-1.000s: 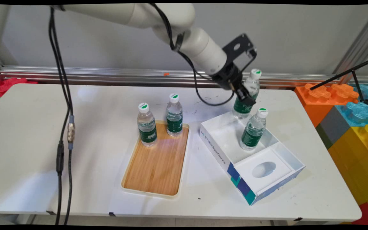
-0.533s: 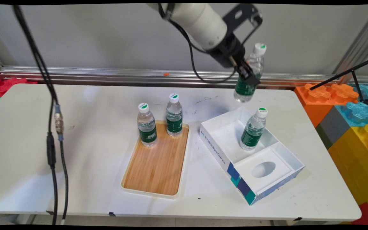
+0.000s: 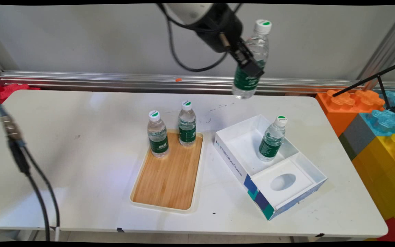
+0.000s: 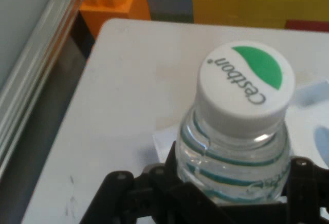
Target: Place the picked object on the tray
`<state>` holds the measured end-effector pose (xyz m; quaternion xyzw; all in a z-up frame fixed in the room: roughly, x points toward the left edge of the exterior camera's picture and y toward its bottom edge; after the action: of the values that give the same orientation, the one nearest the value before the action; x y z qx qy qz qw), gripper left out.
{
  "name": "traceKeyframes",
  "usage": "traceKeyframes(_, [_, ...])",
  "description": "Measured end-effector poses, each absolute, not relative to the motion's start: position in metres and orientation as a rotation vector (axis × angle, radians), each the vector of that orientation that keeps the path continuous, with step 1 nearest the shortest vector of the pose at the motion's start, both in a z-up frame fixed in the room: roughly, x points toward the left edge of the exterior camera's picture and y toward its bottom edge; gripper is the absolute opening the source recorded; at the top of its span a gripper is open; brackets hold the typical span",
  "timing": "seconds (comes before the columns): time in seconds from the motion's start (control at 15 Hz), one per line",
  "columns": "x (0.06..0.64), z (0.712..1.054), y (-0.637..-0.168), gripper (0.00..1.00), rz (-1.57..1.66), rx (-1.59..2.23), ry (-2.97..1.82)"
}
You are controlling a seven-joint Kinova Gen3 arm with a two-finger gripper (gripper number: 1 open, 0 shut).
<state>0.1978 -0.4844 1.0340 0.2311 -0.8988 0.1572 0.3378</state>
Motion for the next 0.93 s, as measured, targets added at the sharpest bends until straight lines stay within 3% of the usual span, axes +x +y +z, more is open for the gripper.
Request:
traceKeyframes(0.4, [0.256, 1.020, -0.394, 0.00, 0.313, 0.533, -2.403])
traceKeyframes(0.93, [0.306, 0.940, -0.344, 0.00, 0.332, 0.463, -2.434])
